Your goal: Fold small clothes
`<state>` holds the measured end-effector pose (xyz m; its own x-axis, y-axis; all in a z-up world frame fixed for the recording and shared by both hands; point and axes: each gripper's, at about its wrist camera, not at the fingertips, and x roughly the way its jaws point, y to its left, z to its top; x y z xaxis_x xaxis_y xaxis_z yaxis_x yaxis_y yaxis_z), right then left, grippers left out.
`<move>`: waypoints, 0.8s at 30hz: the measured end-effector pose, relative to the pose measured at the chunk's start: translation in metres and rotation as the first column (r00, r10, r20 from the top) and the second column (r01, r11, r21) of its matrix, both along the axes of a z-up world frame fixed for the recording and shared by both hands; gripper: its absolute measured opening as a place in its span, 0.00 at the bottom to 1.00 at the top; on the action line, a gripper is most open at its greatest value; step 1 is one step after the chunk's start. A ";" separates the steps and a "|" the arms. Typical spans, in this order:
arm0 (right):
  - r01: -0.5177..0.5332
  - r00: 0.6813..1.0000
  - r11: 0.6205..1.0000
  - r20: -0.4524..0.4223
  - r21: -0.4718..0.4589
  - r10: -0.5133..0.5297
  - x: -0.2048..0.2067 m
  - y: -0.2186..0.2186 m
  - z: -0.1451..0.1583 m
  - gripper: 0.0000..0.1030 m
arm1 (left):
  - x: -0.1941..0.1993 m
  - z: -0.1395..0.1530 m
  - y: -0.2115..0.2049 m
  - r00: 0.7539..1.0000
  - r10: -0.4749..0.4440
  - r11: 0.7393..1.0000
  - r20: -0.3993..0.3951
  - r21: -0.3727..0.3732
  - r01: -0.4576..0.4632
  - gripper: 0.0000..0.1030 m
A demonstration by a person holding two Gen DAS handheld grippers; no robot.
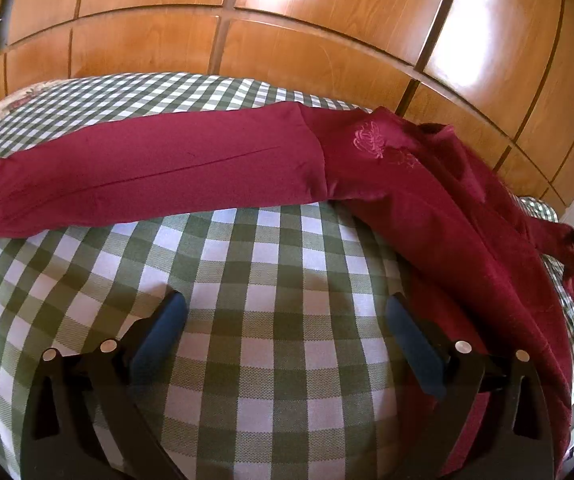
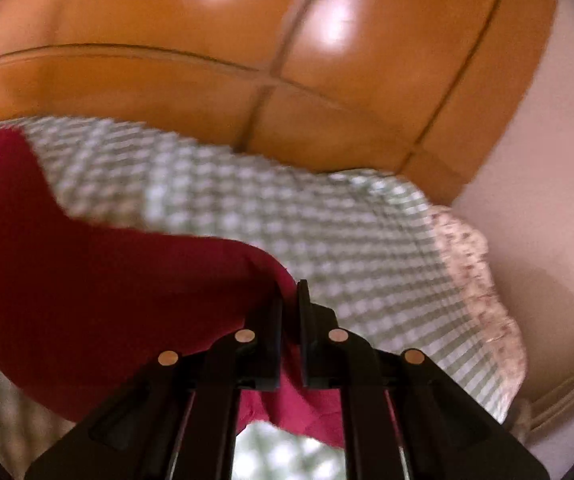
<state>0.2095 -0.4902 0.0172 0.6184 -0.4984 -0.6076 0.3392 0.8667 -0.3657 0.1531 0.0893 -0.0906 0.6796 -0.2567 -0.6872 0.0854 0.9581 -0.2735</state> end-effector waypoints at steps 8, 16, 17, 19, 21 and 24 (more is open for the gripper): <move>0.109 0.994 0.979 -0.035 0.173 -0.105 0.058 -0.049 -0.033 0.19 | 0.004 -0.003 -0.002 1.000 -0.006 1.000 -0.002 0.007 0.006 0.96; 0.128 0.983 0.915 0.074 0.383 -0.169 0.017 -0.030 -0.052 0.71 | 0.005 -0.003 -0.002 1.000 -0.008 1.000 -0.001 0.006 0.008 0.96; 0.106 0.981 0.910 0.109 0.401 -0.162 0.007 -0.026 -0.047 0.73 | 0.005 -0.003 -0.002 1.000 -0.008 1.000 -0.001 0.006 0.008 0.96; 0.041 0.983 0.885 0.141 0.464 -0.120 -0.013 -0.012 -0.040 0.74 | 0.005 -0.003 -0.002 1.000 -0.008 1.000 0.000 0.006 0.008 0.96; -0.023 0.987 0.854 0.147 0.520 -0.063 -0.031 0.010 -0.039 0.74 | 0.004 -0.002 -0.002 1.000 -0.006 1.000 0.003 0.005 0.006 0.96; -0.133 0.986 0.779 0.164 0.613 0.039 -0.060 0.046 -0.042 0.67 | 0.000 0.002 -0.002 1.000 0.018 1.000 0.010 0.013 -0.018 0.96</move>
<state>0.1493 -0.4438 -0.0244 0.7388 0.0158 -0.6738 0.2575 0.9173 0.3039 0.1534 0.0874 -0.0884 0.6905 -0.2357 -0.6838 0.0706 0.9629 -0.2606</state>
